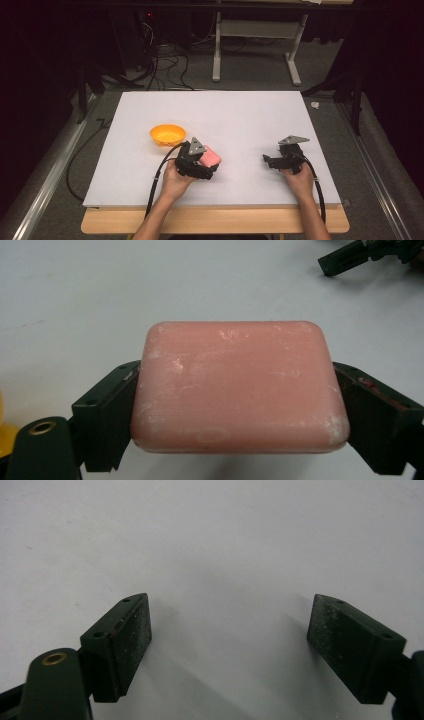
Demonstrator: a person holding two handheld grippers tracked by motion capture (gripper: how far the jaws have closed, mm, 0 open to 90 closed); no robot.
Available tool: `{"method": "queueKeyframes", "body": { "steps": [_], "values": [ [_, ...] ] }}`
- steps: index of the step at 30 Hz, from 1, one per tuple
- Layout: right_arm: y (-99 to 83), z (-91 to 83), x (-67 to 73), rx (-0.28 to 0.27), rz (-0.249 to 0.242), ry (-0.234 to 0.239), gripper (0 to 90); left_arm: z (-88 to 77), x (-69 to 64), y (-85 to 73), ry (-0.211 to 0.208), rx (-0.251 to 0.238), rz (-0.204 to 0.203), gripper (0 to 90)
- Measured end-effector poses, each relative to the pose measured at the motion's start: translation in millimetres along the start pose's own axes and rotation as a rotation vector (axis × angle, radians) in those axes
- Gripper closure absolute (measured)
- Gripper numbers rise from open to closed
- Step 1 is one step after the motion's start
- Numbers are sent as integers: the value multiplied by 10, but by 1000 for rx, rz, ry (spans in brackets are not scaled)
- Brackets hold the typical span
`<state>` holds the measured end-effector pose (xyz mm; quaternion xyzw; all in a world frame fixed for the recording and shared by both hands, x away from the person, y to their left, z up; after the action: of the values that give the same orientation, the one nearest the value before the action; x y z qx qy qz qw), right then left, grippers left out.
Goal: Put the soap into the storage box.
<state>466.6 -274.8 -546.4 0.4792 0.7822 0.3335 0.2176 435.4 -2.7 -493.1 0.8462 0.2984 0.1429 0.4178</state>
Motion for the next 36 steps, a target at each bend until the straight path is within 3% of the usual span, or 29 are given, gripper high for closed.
{"method": "queueKeyframes", "body": {
  "steps": [12,19,34,36],
  "values": [
    [0,0,0,0,-1,0,185,-246,155,-27,46,-31,-42,137],
    [-2,-1,-2,1,-4,0,185,-388,271,-37,57,-66,-104,137],
    [-1,-1,-2,0,-3,0,185,-587,466,-58,116,-70,-137,137],
    [-2,-1,-2,0,-3,0,185,-640,520,-58,127,-83,-160,137]
  ]
}}
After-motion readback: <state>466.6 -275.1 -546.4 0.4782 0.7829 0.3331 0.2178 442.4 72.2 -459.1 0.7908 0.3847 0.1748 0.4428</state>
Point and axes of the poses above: each handheld gripper's, and its own axes: z roughly forward along the jaws, y roughly out of its top, x roughly to its left, the point moved 9 cm from there along z, roughly forward along the jaws, and after that the axes turned 2 degrees about -x, right-handed, at the moved point
